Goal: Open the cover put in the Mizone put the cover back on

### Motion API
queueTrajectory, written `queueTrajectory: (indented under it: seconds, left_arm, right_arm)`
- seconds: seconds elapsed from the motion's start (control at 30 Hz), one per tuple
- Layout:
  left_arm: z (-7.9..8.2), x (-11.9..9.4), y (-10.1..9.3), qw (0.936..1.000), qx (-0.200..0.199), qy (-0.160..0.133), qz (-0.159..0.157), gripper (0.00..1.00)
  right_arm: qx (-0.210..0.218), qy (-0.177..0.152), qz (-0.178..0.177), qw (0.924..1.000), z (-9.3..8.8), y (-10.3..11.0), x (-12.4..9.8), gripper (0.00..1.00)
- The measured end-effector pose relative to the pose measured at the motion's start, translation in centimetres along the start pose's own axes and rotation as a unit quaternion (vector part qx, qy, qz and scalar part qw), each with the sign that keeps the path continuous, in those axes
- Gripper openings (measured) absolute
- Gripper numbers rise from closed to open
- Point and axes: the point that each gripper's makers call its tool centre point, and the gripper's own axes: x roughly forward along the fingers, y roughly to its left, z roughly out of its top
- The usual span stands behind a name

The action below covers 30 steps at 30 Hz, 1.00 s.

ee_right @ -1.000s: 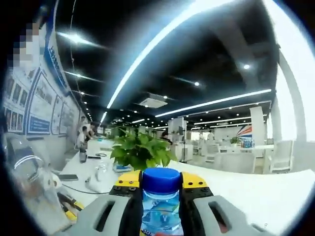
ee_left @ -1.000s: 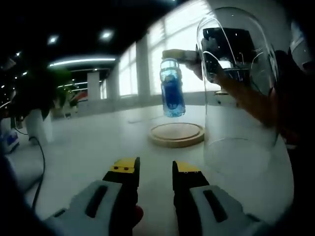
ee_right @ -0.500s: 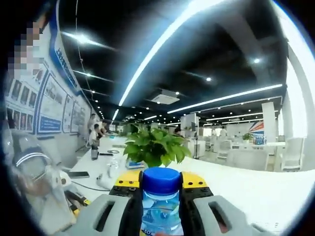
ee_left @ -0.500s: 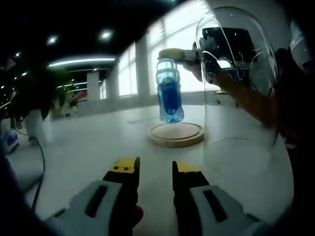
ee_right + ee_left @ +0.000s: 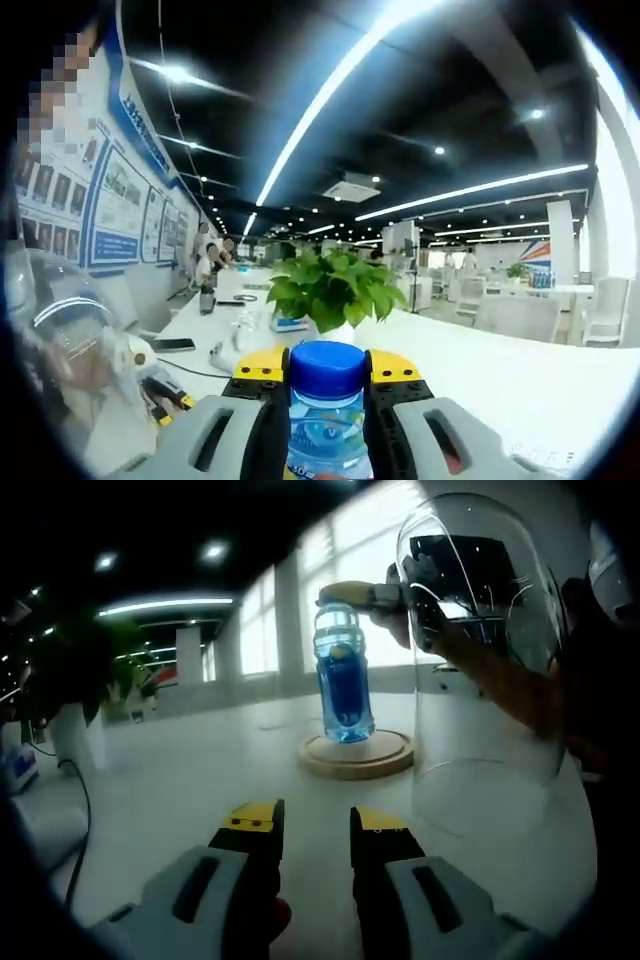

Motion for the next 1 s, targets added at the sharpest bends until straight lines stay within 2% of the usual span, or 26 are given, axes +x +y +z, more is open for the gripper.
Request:
queueTrajectory:
  seconds: [0.03, 0.07, 0.1, 0.17, 1.0]
  left_arm:
    - [0.0, 0.0, 0.0, 1.0000, -0.001, 0.000, 0.000, 0.21]
    - [0.0, 0.0, 0.0, 1.0000, -0.001, -0.001, 0.000, 0.21]
    - [0.0, 0.0, 0.0, 1.0000, -0.001, 0.000, 0.001, 0.21]
    - [0.0, 0.0, 0.0, 1.0000, 0.000, 0.000, 0.000, 0.21]
    - [0.0, 0.0, 0.1, 1.0000, 0.001, 0.001, 0.002, 0.21]
  right_arm:
    - [-0.002, 0.008, 0.000, 1.0000, -0.4, 0.1, 0.1, 0.21]
    - [-0.004, -0.026, 0.004, 0.9997, 0.6, 0.2, 0.4, 0.20]
    - [0.004, -0.001, 0.003, 1.0000, -0.1, 0.0, -0.2, 0.20]
    - [0.003, 0.006, 0.001, 1.0000, -0.5, 0.1, -0.3, 0.21]
    - [-0.019, -0.009, 0.000, 0.9998, -0.4, 0.1, -0.6, 0.22]
